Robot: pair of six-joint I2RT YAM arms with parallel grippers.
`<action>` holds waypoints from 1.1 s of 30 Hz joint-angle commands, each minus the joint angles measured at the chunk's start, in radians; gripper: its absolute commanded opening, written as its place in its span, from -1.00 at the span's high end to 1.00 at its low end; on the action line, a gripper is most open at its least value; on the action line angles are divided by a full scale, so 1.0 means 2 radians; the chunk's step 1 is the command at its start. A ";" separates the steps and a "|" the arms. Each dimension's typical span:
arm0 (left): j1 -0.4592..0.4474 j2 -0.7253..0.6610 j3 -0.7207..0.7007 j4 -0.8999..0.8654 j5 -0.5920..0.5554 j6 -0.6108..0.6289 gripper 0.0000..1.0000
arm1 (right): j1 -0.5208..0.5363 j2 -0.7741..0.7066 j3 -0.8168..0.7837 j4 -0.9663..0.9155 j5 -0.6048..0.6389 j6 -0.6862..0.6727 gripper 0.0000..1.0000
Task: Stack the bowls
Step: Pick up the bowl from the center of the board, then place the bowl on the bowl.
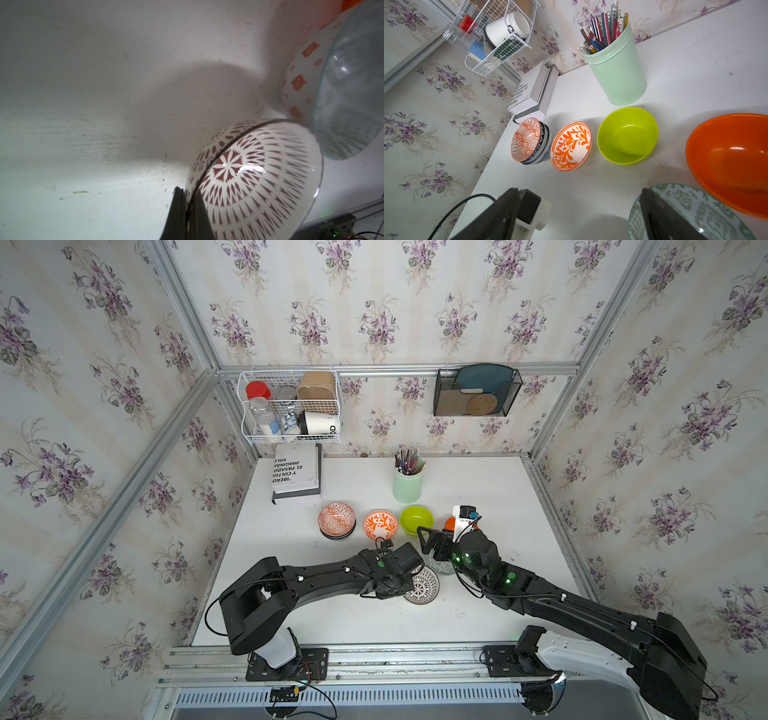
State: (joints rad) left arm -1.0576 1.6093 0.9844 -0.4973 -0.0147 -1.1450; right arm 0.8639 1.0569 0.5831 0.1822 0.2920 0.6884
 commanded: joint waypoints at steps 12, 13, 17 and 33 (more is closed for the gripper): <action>0.067 -0.084 0.016 -0.117 -0.056 0.006 1.00 | 0.000 -0.011 -0.006 0.003 0.020 0.013 -1.00; 0.080 -0.091 0.018 -0.119 -0.057 0.016 1.00 | 0.000 -0.010 -0.006 0.003 0.020 0.012 -1.00; 0.141 -0.110 0.047 -0.125 -0.054 0.055 1.00 | 0.000 -0.006 -0.005 0.006 0.017 0.012 -1.00; 0.245 0.042 0.185 -0.086 -0.029 0.089 1.00 | 0.000 0.004 0.000 0.007 0.015 0.008 -1.00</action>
State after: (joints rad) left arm -0.5735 1.6745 1.3437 -0.7166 -0.0895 -0.9707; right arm 0.8639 1.0611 0.5747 0.1818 0.3206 0.7071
